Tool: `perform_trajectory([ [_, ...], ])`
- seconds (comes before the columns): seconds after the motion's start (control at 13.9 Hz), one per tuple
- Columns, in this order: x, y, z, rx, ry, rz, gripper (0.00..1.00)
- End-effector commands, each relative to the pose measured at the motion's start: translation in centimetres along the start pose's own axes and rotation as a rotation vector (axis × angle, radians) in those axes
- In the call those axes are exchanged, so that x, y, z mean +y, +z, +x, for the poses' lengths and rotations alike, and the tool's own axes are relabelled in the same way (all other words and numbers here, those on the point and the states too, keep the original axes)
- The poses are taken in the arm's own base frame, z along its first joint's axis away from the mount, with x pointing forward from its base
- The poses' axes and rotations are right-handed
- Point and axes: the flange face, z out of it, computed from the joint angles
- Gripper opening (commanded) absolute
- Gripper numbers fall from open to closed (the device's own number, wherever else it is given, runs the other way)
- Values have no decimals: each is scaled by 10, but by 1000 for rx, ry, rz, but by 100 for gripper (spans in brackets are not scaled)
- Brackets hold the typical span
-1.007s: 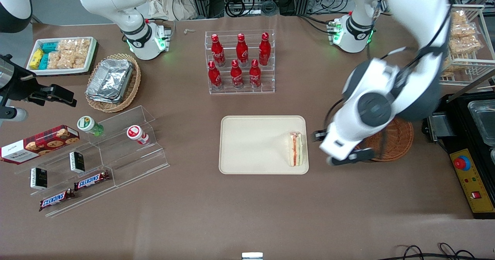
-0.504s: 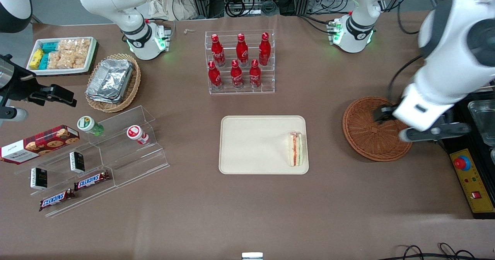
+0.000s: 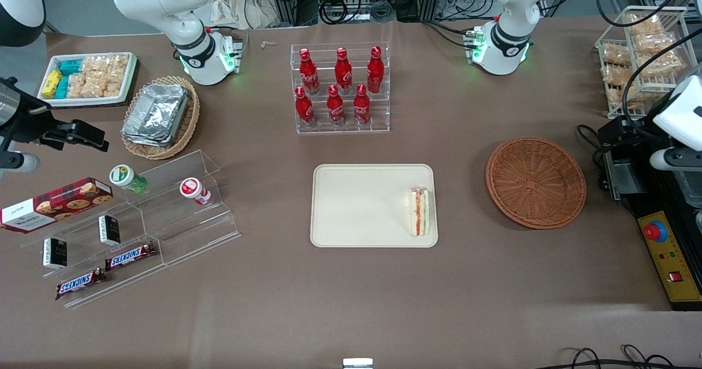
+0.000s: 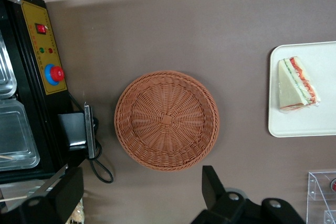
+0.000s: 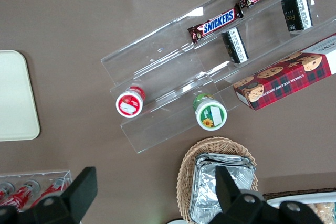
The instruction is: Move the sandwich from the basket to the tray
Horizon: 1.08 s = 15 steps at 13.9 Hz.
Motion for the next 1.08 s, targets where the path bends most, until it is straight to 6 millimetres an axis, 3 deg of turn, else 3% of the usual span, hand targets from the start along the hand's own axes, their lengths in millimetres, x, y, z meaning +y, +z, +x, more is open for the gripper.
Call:
perform_trajectory([
  [0.0,-18,-2,-9,-38,-101,-6,100],
  [0.65,-24,3,-15,-92,-74,24,100],
  [1.01,-31,-8,-12,-65,-74,18,100],
])
